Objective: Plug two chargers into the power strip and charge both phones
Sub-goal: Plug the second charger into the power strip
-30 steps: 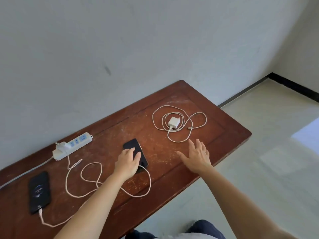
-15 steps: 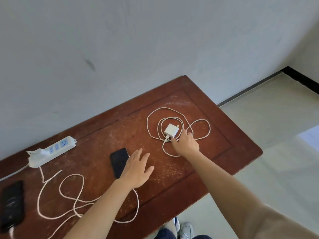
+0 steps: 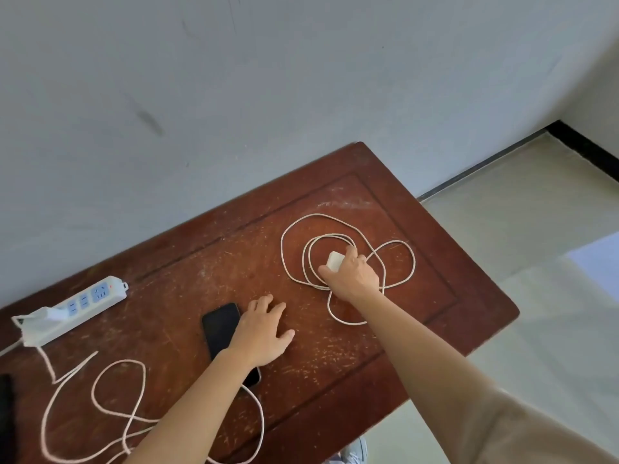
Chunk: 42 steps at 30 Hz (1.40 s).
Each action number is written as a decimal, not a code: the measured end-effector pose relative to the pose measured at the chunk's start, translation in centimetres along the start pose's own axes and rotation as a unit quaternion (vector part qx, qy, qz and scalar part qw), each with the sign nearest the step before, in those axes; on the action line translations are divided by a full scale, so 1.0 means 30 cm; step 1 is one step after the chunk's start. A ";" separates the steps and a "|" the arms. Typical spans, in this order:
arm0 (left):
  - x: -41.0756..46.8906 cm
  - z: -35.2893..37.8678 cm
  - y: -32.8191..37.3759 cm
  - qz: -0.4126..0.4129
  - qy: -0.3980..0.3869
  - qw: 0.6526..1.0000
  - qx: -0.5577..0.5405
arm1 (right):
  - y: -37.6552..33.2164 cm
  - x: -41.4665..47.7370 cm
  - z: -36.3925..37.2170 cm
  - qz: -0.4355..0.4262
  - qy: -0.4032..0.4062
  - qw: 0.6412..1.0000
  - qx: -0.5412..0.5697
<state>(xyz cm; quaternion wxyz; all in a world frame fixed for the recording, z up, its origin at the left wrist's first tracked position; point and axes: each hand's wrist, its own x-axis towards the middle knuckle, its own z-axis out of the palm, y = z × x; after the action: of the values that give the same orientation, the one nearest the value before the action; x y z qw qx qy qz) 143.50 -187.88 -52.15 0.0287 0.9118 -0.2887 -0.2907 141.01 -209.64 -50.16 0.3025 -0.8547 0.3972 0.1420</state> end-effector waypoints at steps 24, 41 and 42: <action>-0.658 -0.135 -0.490 -0.255 0.206 0.944 -0.052 | -0.424 -0.504 0.110 -0.140 -0.137 0.877 0.438; -0.441 -0.117 -1.173 -0.272 0.180 0.942 -0.078 | -0.974 -0.456 0.490 -0.272 -0.078 0.945 0.166; -0.425 -0.109 -1.182 -0.264 0.158 0.949 -0.069 | -0.989 -0.449 0.508 -0.277 -0.080 0.946 0.148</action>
<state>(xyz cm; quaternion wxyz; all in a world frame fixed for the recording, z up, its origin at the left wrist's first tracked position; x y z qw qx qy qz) 154.90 -151.84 -50.71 0.0586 0.9854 -0.0087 -0.1594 154.99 -177.16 -43.51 0.4841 -0.8623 0.1357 0.0603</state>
